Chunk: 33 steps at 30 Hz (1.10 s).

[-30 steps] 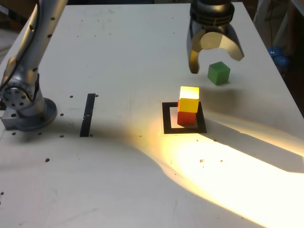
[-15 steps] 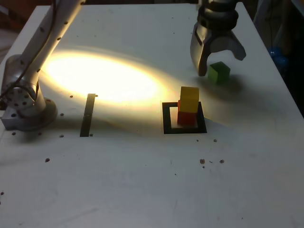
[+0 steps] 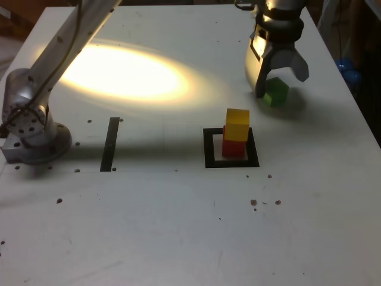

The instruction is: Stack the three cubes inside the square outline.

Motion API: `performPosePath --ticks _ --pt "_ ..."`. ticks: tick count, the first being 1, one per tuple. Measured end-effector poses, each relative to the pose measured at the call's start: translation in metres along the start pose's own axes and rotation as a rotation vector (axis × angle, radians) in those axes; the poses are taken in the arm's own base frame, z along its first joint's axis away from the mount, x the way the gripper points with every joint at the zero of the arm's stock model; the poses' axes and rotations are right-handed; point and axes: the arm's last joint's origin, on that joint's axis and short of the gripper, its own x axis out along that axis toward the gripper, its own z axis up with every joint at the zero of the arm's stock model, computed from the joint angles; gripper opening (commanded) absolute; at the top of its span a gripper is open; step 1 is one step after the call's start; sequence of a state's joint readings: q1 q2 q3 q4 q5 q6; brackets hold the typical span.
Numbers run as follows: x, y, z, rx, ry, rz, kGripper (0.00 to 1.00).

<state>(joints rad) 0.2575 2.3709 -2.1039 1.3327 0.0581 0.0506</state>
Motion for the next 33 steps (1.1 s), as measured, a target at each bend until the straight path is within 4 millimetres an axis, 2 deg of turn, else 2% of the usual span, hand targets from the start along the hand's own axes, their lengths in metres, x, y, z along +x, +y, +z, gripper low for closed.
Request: performPosePath --ticks 7,11,33 --pt "-0.0031 0.0004 0.0017 -0.001 -0.014 0.002 0.43" --pt "-0.0033 0.0006 0.0019 -0.001 -0.016 0.005 0.35" --pt "-0.0038 -0.0007 0.0014 0.024 -0.016 0.001 0.33"
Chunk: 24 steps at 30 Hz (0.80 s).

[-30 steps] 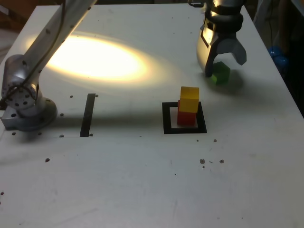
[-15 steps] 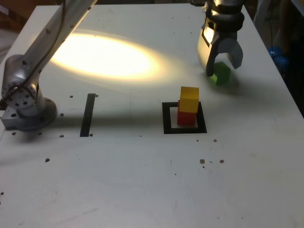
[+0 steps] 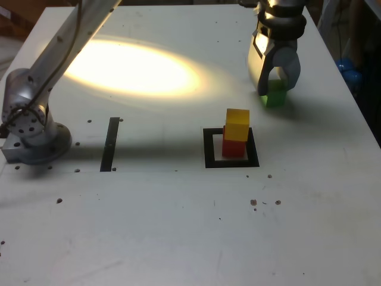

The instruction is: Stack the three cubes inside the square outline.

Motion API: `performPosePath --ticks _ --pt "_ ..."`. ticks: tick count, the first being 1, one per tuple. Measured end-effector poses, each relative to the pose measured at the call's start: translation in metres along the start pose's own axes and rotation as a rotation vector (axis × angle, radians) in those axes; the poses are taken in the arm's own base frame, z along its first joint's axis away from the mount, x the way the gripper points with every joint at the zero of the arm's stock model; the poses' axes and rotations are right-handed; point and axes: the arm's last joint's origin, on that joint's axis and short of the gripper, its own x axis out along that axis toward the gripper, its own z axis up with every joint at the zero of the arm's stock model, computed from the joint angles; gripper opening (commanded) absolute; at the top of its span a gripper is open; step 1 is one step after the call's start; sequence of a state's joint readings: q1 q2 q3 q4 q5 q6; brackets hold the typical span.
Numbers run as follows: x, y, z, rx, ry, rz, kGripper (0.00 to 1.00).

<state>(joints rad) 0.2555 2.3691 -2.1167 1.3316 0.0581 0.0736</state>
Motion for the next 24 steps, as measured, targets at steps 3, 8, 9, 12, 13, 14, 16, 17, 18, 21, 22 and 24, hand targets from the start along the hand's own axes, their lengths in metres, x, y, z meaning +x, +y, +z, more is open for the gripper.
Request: performPosePath --ticks 3,8,9,12,13,14,16,17,18,21,22,24 --pt "-0.002 -0.003 -0.003 0.009 0.004 0.007 0.33" --pt "-0.025 -0.01 -0.016 0.028 -0.019 0.022 0.33" --pt "-0.031 -0.011 -0.02 0.031 -0.027 0.023 0.33" --pt "-0.043 -0.017 -0.031 0.046 -0.037 0.025 0.33" --pt "-0.046 -0.021 -0.034 0.054 -0.039 0.026 0.33" --pt "-0.05 -0.024 -0.038 0.062 -0.042 0.026 0.33" --pt "-0.058 -0.031 -0.047 0.079 -0.049 0.026 0.33" --pt "-0.063 -0.034 -0.051 0.086 -0.053 0.026 0.33" --pt "-0.067 -0.037 -0.057 0.094 -0.056 0.026 0.33" --pt "-0.08 -0.048 -0.074 0.121 -0.064 0.026 0.33" --pt "-0.082 -0.051 -0.08 0.128 -0.061 0.026 0.33" --pt "-0.086 -0.056 -0.091 0.141 -0.058 0.026 0.33"
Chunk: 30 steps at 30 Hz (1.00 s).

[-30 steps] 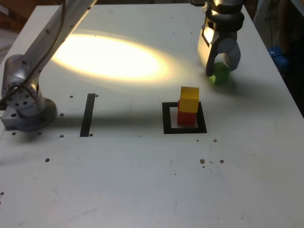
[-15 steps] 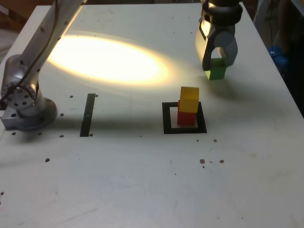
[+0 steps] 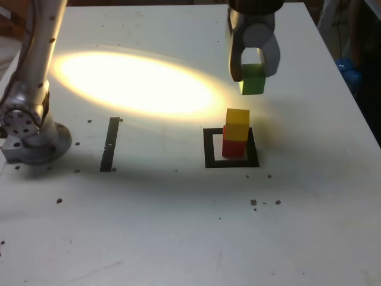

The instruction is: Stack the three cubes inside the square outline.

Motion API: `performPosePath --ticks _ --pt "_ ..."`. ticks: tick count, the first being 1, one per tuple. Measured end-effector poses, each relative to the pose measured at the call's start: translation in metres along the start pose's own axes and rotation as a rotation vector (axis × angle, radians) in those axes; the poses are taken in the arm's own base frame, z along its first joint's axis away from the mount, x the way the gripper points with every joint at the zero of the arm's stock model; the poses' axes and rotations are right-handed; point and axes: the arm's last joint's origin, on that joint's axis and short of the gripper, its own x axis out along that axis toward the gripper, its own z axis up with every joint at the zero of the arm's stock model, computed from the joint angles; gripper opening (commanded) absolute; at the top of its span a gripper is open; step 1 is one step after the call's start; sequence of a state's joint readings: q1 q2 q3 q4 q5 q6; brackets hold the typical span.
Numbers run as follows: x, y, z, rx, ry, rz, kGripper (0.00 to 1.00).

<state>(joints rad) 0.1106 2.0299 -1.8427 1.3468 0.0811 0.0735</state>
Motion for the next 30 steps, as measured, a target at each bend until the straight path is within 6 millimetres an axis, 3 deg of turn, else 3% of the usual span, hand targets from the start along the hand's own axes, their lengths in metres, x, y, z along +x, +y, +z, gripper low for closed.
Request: performPosePath --ticks 14,30 --pt "-0.023 -0.033 -0.039 0.063 -0.016 -0.01 0.33" --pt "-0.023 -0.067 -0.042 0.115 -0.032 -0.026 0.33"
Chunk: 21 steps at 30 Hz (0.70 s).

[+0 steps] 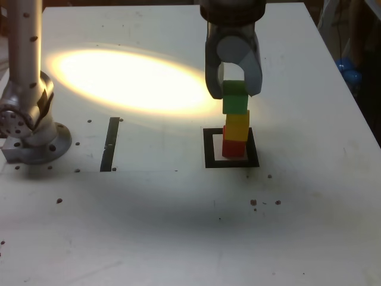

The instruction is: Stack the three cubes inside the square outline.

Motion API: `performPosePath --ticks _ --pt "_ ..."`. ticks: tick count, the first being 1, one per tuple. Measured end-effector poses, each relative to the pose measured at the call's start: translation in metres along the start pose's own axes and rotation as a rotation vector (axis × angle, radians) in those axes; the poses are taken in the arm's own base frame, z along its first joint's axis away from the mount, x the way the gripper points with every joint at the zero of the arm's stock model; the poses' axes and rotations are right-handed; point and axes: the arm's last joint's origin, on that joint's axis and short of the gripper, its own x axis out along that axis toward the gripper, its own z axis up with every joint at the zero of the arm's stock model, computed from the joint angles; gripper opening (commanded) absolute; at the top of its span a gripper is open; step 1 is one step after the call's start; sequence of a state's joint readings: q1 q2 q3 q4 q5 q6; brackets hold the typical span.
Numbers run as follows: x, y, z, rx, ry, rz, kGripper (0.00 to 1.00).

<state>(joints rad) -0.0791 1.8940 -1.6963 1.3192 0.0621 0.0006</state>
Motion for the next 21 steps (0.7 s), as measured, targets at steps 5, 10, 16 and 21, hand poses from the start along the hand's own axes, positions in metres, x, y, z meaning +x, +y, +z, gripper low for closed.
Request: performPosePath --ticks 5,10,16,21 --pt "0.007 -0.003 0.006 0.005 0.007 0.0 0.33" --pt "0.009 -0.003 0.007 0.005 0.007 0.0 0.33" --pt "0.013 -0.003 0.011 0.006 0.015 0.001 0.47" --pt "0.014 -0.003 0.011 0.004 0.021 0.005 0.93"
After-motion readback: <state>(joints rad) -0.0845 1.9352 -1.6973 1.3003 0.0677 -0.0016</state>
